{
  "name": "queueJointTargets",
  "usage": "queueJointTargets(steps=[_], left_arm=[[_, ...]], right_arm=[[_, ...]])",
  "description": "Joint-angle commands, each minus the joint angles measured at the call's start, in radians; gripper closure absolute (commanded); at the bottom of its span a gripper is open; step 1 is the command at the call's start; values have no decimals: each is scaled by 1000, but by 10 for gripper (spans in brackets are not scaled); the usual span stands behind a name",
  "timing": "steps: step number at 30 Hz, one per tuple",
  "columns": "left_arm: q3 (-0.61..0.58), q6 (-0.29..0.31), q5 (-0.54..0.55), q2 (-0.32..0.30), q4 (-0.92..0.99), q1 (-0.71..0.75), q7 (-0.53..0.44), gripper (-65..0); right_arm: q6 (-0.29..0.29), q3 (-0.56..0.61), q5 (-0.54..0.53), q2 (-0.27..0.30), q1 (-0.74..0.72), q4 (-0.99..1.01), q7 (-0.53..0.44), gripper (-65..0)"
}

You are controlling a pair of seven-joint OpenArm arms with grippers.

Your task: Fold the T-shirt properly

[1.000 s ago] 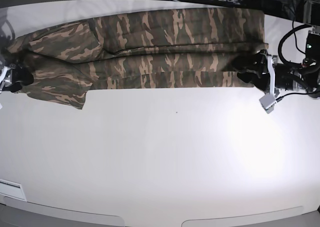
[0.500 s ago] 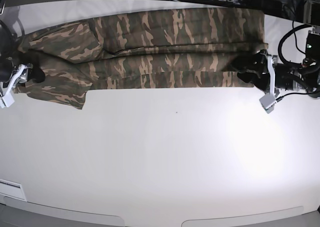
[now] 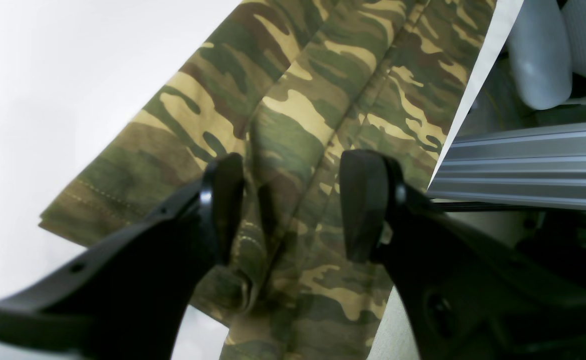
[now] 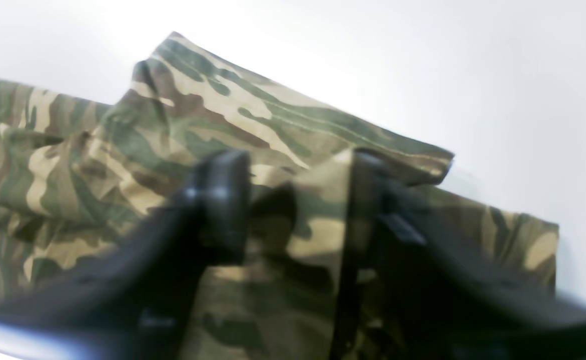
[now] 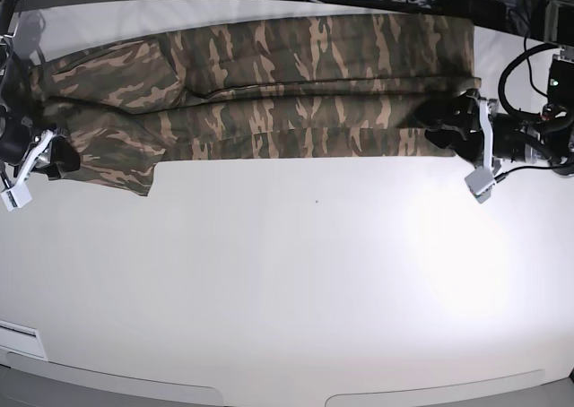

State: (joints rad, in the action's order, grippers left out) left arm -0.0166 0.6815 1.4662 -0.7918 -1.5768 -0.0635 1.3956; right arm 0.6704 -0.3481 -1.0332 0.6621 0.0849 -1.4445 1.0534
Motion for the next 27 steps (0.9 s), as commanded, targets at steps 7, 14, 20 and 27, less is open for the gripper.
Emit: queueJointTargets(steps=[7, 14, 20, 27], left_arm=[[10, -1, 17, -20, -13, -14, -2, -330], [10, -1, 17, -19, -13, -14, -6, -330], [10, 7, 17, -20, -13, -14, -12, -330], [10, 6, 17, -20, -13, -15, -35, -330]], right_arm=[[28, -12, -275, 25, -10, -13, 166, 0], [28, -12, -450, 25, -10, -14, 343, 0], [28, -12, -450, 28, -7, -45, 343, 0], [28, -12, -450, 28, 57, -251, 343, 0]])
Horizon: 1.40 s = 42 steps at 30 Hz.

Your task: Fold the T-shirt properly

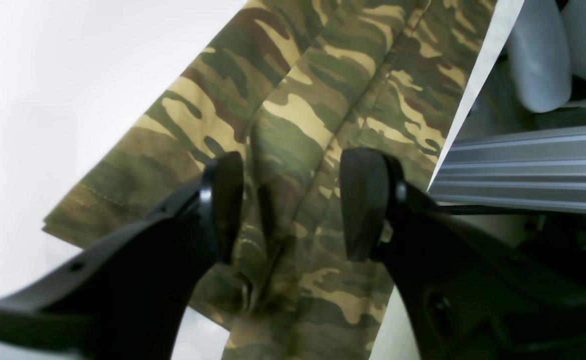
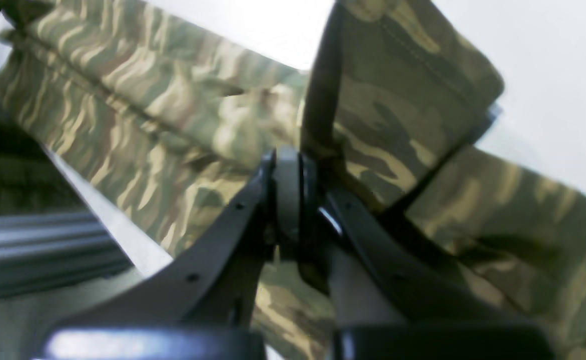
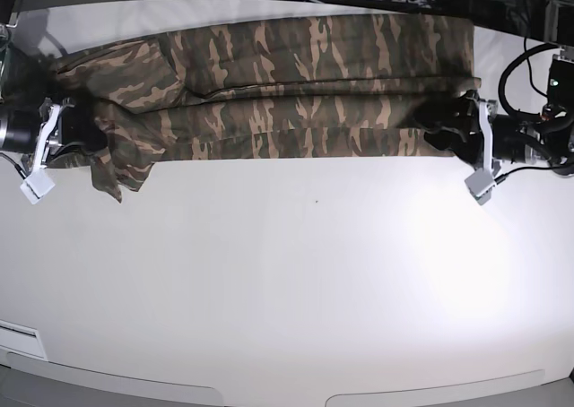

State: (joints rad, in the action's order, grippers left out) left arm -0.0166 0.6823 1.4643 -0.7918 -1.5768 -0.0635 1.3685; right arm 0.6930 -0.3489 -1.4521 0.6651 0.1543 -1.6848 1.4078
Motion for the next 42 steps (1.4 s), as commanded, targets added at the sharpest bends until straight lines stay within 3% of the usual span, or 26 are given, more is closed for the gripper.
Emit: queueJointTargets(steps=[1, 9, 21, 25, 29, 32, 34, 38, 39, 42], left_arm=[[10, 6, 19, -19, -13, -14, -8, -330], [10, 6, 19, -20, -13, -14, -8, -330], [10, 6, 19, -19, -13, -14, -11, -330], [10, 5, 19, -20, -13, -14, -11, -330], [10, 5, 19, -19, -13, -14, -11, -330], [10, 5, 19, -20, -13, -14, -11, -330], [10, 5, 19, -19, -13, -14, -11, -330], [10, 5, 19, -20, -13, -14, -11, -330], [10, 5, 19, -20, -13, -14, -11, -330], [10, 5, 19, -20, -13, -14, -11, -330]], right_arm=[[5, -11, -31, 25, 6, -53, -12, 0], [5, -12, -31, 27, 152, -283, -12, 0], [5, -12, -31, 43, 266, -309, -12, 0], [5, -12, 267, 53, 273, -309, -34, 0], [5, -12, 586, 52, 277, -309, -259, 0], [5, -12, 649, 52, 292, -309, -314, 0], [5, -12, 645, 52, 298, -309, -313, -101], [5, -12, 662, 52, 303, -309, -297, -395], [5, -12, 690, 52, 303, -309, -298, -432], [-9, -12, 776, 52, 304, -309, -297, -442]])
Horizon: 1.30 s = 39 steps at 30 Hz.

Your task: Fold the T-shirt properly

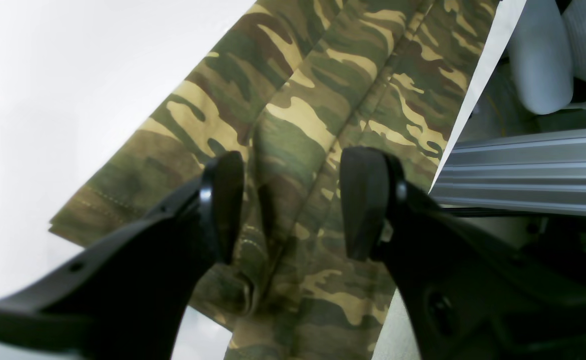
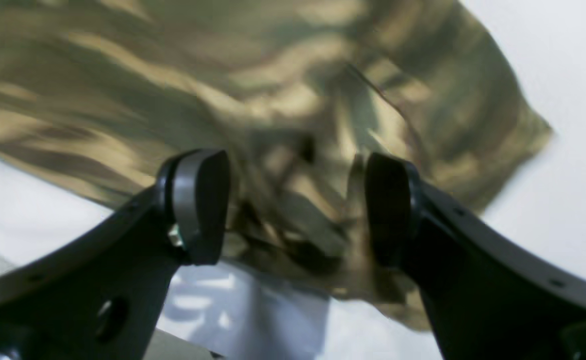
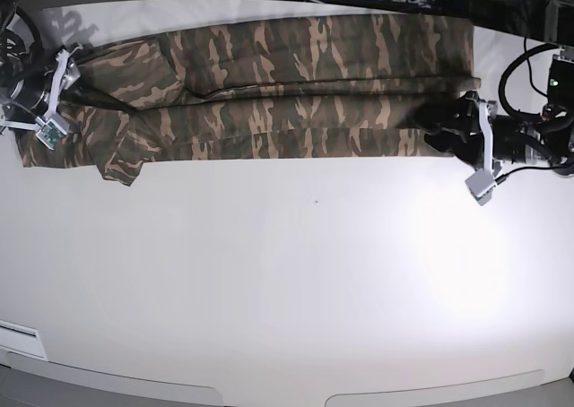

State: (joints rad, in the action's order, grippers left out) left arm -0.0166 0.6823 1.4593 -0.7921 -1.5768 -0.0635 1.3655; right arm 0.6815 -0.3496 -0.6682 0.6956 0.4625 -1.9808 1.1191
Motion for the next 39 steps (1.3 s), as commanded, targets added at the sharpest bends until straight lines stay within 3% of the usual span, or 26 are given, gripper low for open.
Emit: queueJointTargets(steps=[1, 7, 15, 17, 19, 20, 22, 26, 29, 33, 39], left_arm=[[10, 5, 24, -19, -13, -14, -8, -330], [10, 5, 24, -19, -13, -15, -8, -330], [10, 5, 24, -19, -13, -14, -8, -330], [10, 5, 24, -19, -13, -15, -8, -330], [10, 5, 24, -19, -13, -15, -11, -330], [11, 5, 24, -20, -13, -16, -13, -330], [11, 5, 24, -20, -13, -21, -26, -330], [13, 5, 24, -20, -13, -42, -58, -330], [13, 5, 24, -20, -13, -71, -57, -330], [13, 5, 24, -20, -13, -93, -58, -330], [13, 5, 24, -19, -13, -95, -61, -330]], right_arm=[[-13, -11, 0, 22, -1, -13, -8, -442], [-13, -11, -12, 22, 8, -31, 22, -441], [-119, -96, -15, 21, 8, -222, 21, -418], [-152, -127, -45, 19, 8, -261, -14, -291], [-194, -137, -110, 15, 8, -261, -50, -49], [-200, -133, -130, 2, 8, -249, -72, 0], [-195, -124, -139, -46, 8, -205, -146, 0], [-113, -89, -75, -142, -3, -47, -250, 0], [-111, -74, -22, -192, -40, 89, -252, 0], [-54, -74, -23, -234, -76, 240, -252, 0], [-37, -68, -40, -253, -75, 314, -233, 0]])
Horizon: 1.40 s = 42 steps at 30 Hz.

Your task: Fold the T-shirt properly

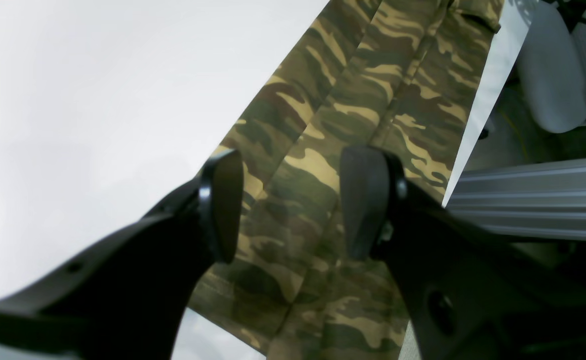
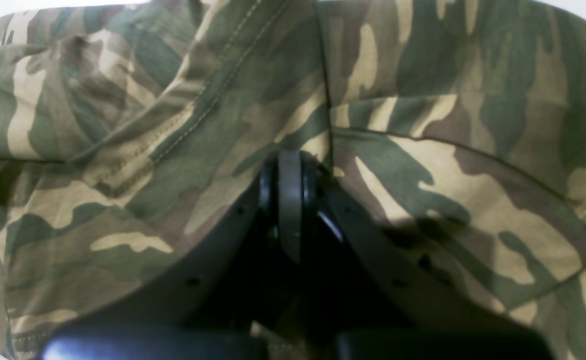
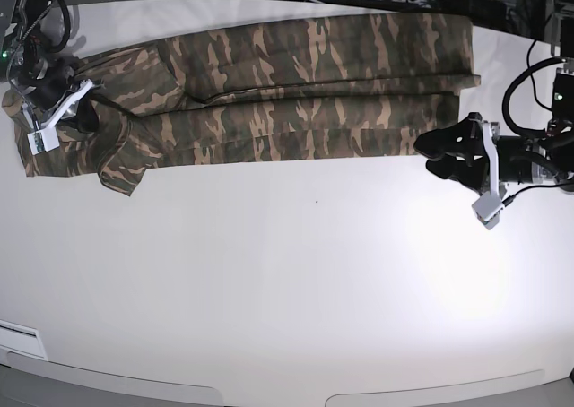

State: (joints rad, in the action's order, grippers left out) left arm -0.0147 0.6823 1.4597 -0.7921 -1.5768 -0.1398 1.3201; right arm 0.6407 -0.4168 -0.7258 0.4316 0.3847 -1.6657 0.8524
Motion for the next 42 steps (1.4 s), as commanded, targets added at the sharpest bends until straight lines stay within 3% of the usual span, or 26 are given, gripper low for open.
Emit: queueJointTargets(steps=[1, 4, 7, 11, 14, 20, 21, 25, 27, 34, 42], left_arm=[[11, 5, 24, -20, -13, -19, -15, -330], [11, 5, 21, -20, -13, -19, -15, -330], [11, 5, -19, -20, -13, -19, -35, -330], [11, 5, -56, -20, -13, -19, -75, -330], [11, 5, -65, -19, -13, -19, -84, -330], [11, -1, -91, -19, -13, -19, -87, -330], [11, -15, -103, -19, -13, -19, -91, -330], [48, -48, -111, -10, -13, -19, -93, -330], [97, -52, -110, 5, -13, -19, -93, -330], [369, -78, -109, 84, -13, 13, -93, -330], [573, -109, -86, 199, -13, 234, -87, -330]], right_arm=[[2, -1, 19, 13, 3, -3, 33, 0], [-81, -1, 70, 14, 3, -16, 33, 0], [-251, -1, 172, 9, 3, -16, 30, 0], [-529, -1, 316, -8, 3, -16, 31, 0], [-649, -2, 421, -37, 2, -16, 31, 0], [-683, -3, 484, -65, -41, -58, 70, 0], [-683, -3, 501, -66, -51, -78, 85, -25], [-690, -3, 548, -65, -61, -174, 93, -271], [-690, -3, 548, -65, -61, -225, 86, -350], [-689, -3, 634, -66, -61, -330, 84, -361], [-667, -3, 681, -66, -60, -333, 95, -360]])
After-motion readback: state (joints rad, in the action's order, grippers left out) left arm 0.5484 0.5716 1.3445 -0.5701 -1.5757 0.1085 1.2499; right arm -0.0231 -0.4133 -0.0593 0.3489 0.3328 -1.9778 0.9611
